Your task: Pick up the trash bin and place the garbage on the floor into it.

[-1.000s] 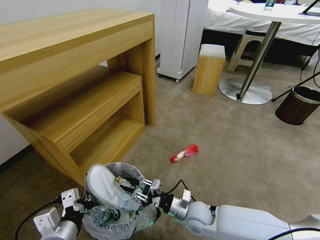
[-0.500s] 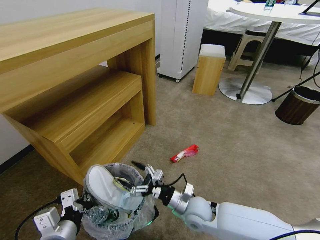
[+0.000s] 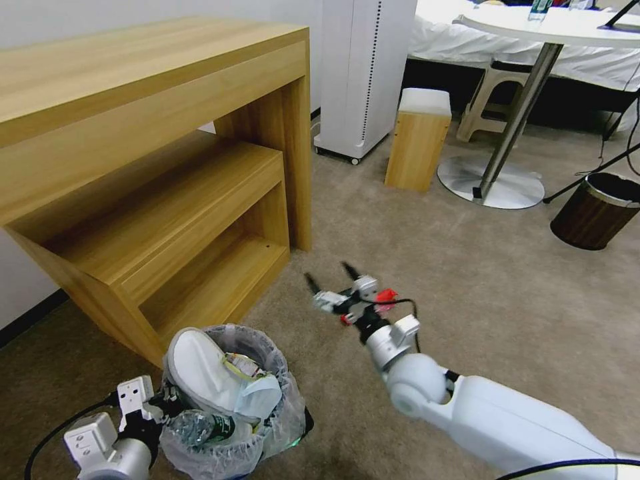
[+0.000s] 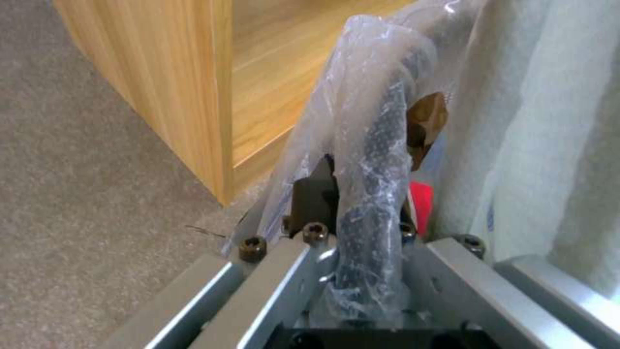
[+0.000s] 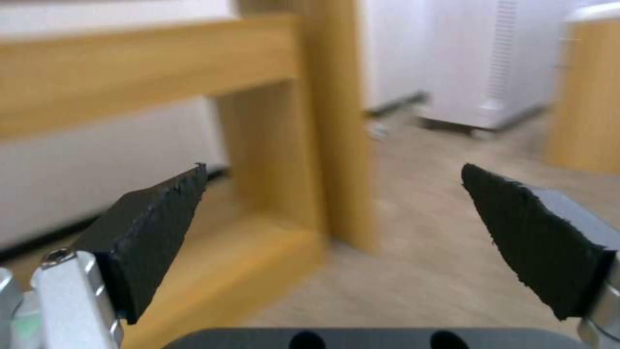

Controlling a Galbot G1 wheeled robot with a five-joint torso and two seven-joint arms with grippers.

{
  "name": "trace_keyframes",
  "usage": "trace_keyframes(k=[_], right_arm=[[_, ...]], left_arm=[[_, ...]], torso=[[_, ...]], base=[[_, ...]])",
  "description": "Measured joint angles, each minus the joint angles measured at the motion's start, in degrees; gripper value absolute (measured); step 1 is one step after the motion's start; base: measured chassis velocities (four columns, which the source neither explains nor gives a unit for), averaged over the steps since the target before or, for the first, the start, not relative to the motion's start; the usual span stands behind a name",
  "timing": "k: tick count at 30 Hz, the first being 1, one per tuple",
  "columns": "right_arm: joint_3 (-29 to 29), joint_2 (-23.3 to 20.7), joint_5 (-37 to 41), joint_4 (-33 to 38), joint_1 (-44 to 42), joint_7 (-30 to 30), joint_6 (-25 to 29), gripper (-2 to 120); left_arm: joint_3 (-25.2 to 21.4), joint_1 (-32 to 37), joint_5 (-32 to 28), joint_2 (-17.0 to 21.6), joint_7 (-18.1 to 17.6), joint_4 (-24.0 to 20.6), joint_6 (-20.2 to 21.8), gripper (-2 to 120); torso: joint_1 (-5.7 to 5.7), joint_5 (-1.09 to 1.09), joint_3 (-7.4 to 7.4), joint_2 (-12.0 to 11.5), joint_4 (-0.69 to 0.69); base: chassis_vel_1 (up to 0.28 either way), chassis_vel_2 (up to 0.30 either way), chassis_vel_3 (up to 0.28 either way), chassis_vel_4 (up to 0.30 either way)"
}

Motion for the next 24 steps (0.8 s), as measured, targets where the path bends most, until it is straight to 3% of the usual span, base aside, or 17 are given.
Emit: trace_keyframes(k=[9,24], right_arm=[[6.29,-3.22,-2.32,0.31,-3.81,8.45,-6.43,100],[14.99,-6.31,-10.53,-1.78,-12.34,5.53,-1.65,100]], left_arm=[[-0.04,0.24,1.28,-0.03,0.63,0.10,0.16,1],[-0.34,0.96,3.29,-0.38,1.63,-0.87,-1.00,1]], torso=[[0.00,0.00,0.00,0.00,0.00],[0.00,-0.01,0.00,0.00,0.00]], base=[[0.000,0.000,0.000,0.000],[0.000,0.000,0.000,0.000]])
